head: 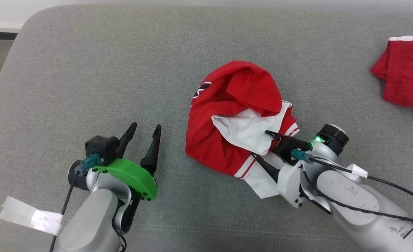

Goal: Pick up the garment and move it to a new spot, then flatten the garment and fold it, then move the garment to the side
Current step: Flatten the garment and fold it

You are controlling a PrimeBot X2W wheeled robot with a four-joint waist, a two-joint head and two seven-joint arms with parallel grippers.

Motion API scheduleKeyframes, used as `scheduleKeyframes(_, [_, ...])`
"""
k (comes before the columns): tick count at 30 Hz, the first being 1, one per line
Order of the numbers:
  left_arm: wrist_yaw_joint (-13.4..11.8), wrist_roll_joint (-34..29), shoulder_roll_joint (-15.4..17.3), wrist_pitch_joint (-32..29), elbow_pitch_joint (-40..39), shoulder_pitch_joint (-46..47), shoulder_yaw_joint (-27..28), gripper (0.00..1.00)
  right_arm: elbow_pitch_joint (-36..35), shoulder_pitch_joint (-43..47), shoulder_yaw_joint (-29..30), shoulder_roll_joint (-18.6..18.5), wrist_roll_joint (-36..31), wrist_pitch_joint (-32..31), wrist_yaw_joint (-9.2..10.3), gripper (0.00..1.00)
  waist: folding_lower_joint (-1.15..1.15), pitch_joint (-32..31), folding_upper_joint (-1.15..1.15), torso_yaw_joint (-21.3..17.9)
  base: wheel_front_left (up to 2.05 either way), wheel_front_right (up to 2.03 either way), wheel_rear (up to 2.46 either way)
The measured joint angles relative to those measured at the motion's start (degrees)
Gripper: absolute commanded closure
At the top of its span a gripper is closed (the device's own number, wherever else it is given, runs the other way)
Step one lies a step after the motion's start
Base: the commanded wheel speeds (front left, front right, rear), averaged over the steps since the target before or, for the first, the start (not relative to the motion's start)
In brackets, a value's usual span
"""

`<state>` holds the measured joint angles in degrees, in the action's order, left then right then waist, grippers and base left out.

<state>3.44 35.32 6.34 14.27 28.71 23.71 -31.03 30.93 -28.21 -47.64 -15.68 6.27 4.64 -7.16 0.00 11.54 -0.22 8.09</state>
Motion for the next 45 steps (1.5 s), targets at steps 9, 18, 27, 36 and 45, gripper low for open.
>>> scheduleKeyframes(9, [0.0, -0.4, 0.1, 0.0, -0.7, -0.6, 0.8, 0.0, 1.1, -1.9, 1.6, 1.1, 0.8, 3.0, -0.01, 1.0, 0.0, -0.1, 0.0, -0.5, 0.0, 0.0, 0.0])
scheduleKeyframes(18, [-0.5, -0.8, 0.9, 0.0, -1.5, -1.8, 1.6, 0.0, 1.2, -1.9, 7.8, 3.3, 6.8, 7.0, 0.76, 1.0, 0.0, -0.6, 0.0, -2.3, 0.0, 0.0, 0.0])
scheduleKeyframes(27, [-0.5, -1.6, 1.9, 0.0, -2.3, -2.5, 1.5, 0.0, -0.1, -0.5, 17.8, 6.2, 19.0, 8.5, 1.26, 1.0, 0.0, -0.8, 0.0, -5.1, 0.0, 0.0, 0.0])
scheduleKeyframes(36, [-0.3, -1.9, 1.7, 0.0, -2.7, -2.6, -0.6, 0.0, 3.2, 1.9, 16.5, 1.6, 17.2, 8.4, 1.22, 0.45, 0.0, -1.1, 0.0, -8.5, 0.0, 0.0, 0.0])
scheduleKeyframes(45, [0.1, -2.0, 1.0, -0.1, -2.7, -2.6, -1.6, 0.0, 3.4, 3.4, 15.0, 1.8, 16.2, 8.5, 1.2, 0.0, 0.0, -1.2, 0.0, -9.2, 0.0, 0.0, 0.0])
